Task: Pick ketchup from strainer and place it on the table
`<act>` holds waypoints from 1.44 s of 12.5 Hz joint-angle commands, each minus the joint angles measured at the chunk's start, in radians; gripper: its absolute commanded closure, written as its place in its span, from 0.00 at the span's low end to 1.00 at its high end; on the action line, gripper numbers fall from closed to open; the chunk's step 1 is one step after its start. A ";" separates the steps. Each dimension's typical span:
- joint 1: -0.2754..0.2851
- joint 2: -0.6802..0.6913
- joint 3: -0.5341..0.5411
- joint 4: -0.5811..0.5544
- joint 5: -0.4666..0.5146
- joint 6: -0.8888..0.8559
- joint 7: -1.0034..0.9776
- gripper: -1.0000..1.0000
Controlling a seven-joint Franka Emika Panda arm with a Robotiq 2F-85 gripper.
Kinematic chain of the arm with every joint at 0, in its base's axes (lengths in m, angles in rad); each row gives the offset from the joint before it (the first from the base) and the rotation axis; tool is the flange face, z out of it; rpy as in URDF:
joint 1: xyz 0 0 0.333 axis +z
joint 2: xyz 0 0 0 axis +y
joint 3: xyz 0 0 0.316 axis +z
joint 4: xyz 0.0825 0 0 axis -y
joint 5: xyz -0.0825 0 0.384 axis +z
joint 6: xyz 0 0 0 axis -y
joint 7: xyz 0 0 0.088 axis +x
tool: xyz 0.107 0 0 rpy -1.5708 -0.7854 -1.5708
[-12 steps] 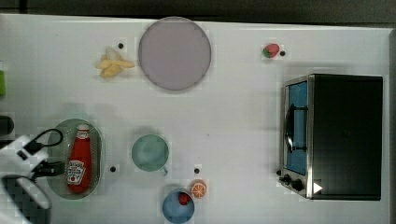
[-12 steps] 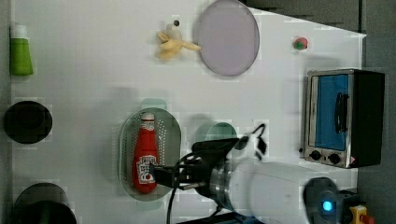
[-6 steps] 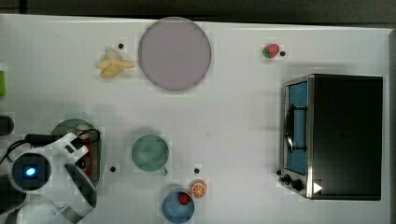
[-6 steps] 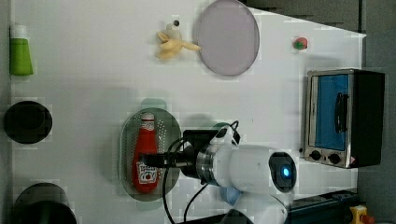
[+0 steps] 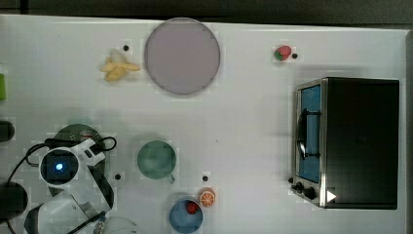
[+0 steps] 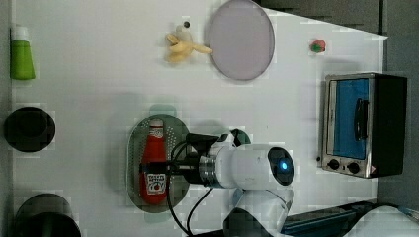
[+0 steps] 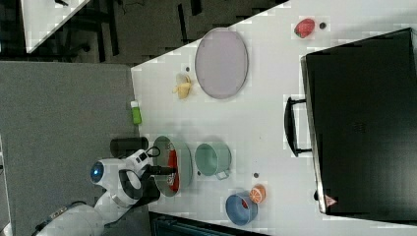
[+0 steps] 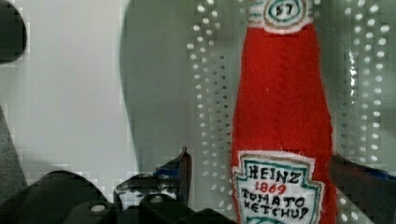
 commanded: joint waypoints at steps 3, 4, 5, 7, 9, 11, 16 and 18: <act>0.095 0.028 -0.099 0.021 -0.013 0.042 0.055 0.04; 0.116 0.028 -0.117 0.023 -0.013 0.042 0.055 0.16; 0.132 0.028 -0.125 0.029 -0.013 0.050 0.055 0.29; 0.141 0.026 -0.121 0.034 -0.013 0.055 0.055 0.41; 0.139 -0.004 -0.113 0.035 -0.013 0.038 0.055 0.41; 0.133 -0.076 -0.094 0.039 -0.006 -0.039 0.058 0.41; 0.100 -0.323 -0.106 0.138 0.107 -0.354 0.070 0.41; 0.072 -0.380 -0.149 0.207 0.132 -0.511 0.067 0.41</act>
